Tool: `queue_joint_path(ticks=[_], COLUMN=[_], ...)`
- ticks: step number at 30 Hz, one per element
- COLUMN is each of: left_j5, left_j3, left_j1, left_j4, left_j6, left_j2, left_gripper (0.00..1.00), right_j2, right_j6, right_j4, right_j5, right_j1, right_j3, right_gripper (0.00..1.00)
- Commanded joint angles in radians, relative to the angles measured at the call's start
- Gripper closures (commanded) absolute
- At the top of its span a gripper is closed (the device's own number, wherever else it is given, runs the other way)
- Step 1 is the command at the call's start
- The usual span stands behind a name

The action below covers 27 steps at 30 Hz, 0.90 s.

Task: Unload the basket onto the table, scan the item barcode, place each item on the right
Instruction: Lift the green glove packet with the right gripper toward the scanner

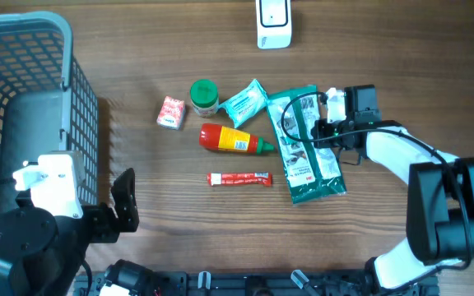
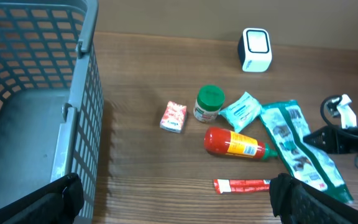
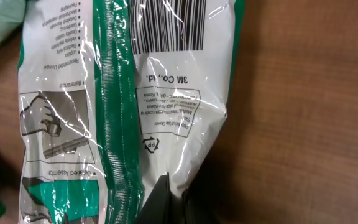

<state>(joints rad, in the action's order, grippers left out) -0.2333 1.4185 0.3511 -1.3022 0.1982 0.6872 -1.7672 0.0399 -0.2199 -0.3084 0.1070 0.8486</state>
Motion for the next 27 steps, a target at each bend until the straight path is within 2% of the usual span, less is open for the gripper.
queue_joint_path(ticks=[1, 4, 8, 12, 17, 19, 23, 27], left_j5=[0.013, 0.013, 0.013, 0.013, 0.013, 0.013, 0.013, 0.013], left_j3=[-0.001, -0.001, -0.001, -0.001, -0.001, -0.001, -0.001, -0.001], left_j1=[-0.003, -0.003, -0.003, -0.003, -0.003, -0.003, -0.003, -0.003], left_j4=[0.003, 0.003, 0.003, 0.003, 0.003, 0.003, 0.003, 0.003], left_j6=[-0.011, -0.012, -0.011, -0.012, -0.011, -0.011, -0.011, -0.012], left_j2=[0.002, 0.002, 0.002, 0.002, 0.002, 0.002, 0.002, 0.002], left_gripper=[0.00, 0.00, 0.00, 0.00, 0.00, 0.00, 0.00, 0.00], right_j2=[0.113, 0.220, 0.325, 0.354, 0.354, 0.353, 0.350, 0.349], right_j6=[-0.095, -0.144, -0.224, -0.287, -0.455, -0.541, -0.673, -0.690], right_j4=[-0.088, -0.145, -0.173, -0.201, -0.267, -0.356, -0.558, -0.690], right_j5=[0.036, 0.029, -0.078, -0.214, -0.504, -0.601, -0.616, -0.608], right_j1=[0.009, 0.005, -0.002, -0.007, -0.038, -0.062, -0.067, -0.067], right_j3=[0.014, 0.055, 0.094, 0.151, 0.245, 0.302, 0.415, 0.511], right_gripper=[0.96, 0.96, 0.96, 0.96, 0.96, 0.96, 0.96, 0.96])
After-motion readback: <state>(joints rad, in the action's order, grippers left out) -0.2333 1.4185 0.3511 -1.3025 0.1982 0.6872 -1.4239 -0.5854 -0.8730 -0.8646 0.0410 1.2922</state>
